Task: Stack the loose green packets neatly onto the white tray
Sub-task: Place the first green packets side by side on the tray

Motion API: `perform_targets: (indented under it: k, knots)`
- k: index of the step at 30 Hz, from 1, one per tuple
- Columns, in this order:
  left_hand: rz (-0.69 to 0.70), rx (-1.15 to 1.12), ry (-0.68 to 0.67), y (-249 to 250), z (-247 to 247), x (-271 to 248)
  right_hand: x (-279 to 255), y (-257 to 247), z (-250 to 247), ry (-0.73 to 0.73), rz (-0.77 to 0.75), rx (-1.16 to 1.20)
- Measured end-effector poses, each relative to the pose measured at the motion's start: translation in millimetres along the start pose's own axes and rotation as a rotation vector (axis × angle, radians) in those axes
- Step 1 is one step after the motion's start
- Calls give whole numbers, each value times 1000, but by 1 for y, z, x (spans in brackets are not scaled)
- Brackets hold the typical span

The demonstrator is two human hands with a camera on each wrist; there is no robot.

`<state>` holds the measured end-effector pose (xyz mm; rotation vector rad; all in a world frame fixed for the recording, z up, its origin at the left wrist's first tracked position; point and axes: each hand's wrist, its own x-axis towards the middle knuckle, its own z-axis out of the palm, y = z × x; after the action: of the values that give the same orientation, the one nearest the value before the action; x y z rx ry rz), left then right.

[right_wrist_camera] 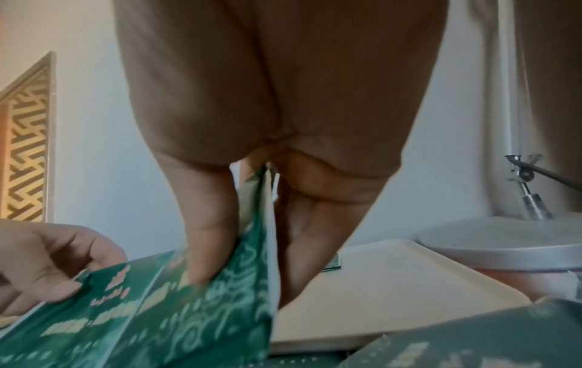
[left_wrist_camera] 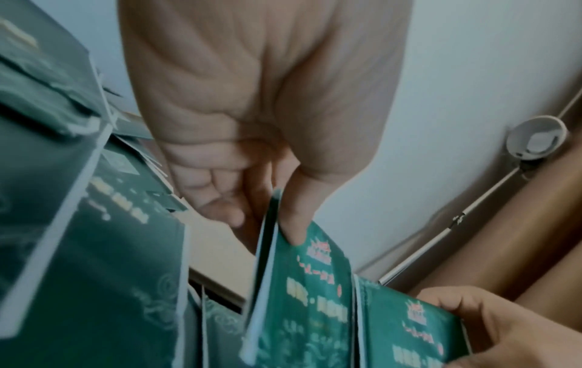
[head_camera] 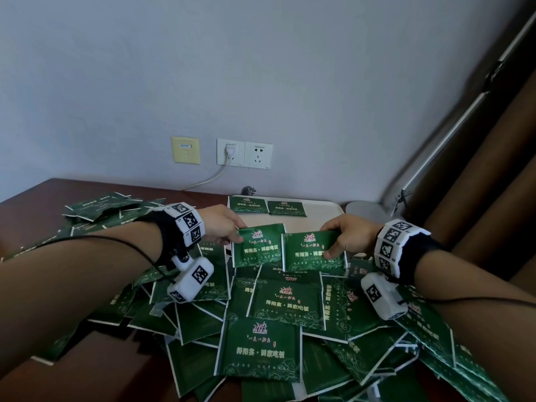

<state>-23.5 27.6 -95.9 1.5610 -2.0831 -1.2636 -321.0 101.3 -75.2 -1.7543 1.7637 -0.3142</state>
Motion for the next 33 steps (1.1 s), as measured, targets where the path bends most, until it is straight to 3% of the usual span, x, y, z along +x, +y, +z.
perform_targets:
  k: [5, 12, 16, 21, 23, 29, 33]
  knots:
    - [61, -81, 164, 2, -2, 0, 5, 0, -1, 139, -85, 196]
    - [200, -163, 177, 8, 6, 4, 14, -15, 13, 75, -155, 259]
    - [193, -305, 177, 12, 14, 6, 20, -15, 17, 118, -158, 228]
    - [81, -568, 321, 8, 0, 21, 29, -1, 10, 220, -121, 217]
    - [51, -622, 314, 4, -9, 29, 34, 3, 7, 227, -132, 301]
    - [136, -445, 275, 6, -12, 58, 71, -7, 4, 124, -101, 523]
    - [129, -679, 186, 16, -13, 79, 99, -20, 4, 114, -112, 485]
